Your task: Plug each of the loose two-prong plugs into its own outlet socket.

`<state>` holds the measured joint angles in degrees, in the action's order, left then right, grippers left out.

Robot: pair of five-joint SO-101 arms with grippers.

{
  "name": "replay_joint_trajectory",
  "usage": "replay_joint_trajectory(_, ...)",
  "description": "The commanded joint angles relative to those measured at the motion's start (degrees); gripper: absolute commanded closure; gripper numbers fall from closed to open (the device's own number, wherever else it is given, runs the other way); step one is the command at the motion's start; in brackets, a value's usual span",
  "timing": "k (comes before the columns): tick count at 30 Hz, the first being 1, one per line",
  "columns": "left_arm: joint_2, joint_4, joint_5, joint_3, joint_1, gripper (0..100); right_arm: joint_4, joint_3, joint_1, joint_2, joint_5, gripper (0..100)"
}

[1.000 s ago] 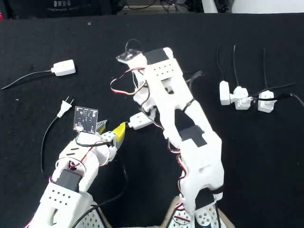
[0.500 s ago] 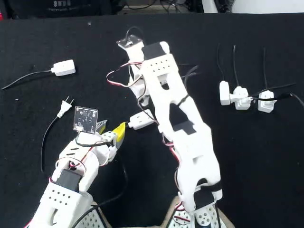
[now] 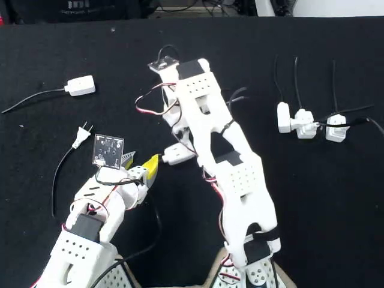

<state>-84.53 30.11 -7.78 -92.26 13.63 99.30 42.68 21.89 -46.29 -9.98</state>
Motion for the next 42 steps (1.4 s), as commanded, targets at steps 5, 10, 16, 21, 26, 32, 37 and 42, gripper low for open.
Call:
replay_joint_trajectory(5, -0.79, -1.41, 0.09, 1.45, 0.13, 81, 1.67, -6.55, 2.81, 9.01, -2.02, 98.8)
replay_joint_trajectory(10, -0.79, -1.41, 0.09, 1.45, 0.13, 81, 1.67, -6.46, 2.2, 13.32, -2.02, 98.8)
replay_joint_trajectory(16, -0.79, -1.41, 0.09, 1.45, 0.13, 81, 1.93, -9.45, 0.18, 17.1, -3.96, 98.8)
replay_joint_trajectory(21, -0.79, -1.41, 0.09, 1.45, 0.13, 81, 1.93, -17.54, 0.18, 19.65, -4.4, 98.8)
replay_joint_trajectory(26, -0.79, -1.41, 0.09, 1.45, 0.13, 81, 1.93, -23.34, 0.09, 24.4, -4.4, 98.8)
replay_joint_trajectory(32, -0.79, -1.41, 0.09, 1.45, 0.13, 81, 1.58, -25.45, -0.26, 24.75, -3.96, 98.8)
replay_joint_trajectory(37, -0.79, -1.41, 0.09, 1.36, 0.13, 81, 1.67, -22.46, -0.18, 19.82, -0.7, 98.8)
replay_joint_trajectory(42, -0.79, -1.41, 0.09, 1.36, 0.13, 81, 1.85, -19.12, -0.18, 16.13, -0.7, 98.8)
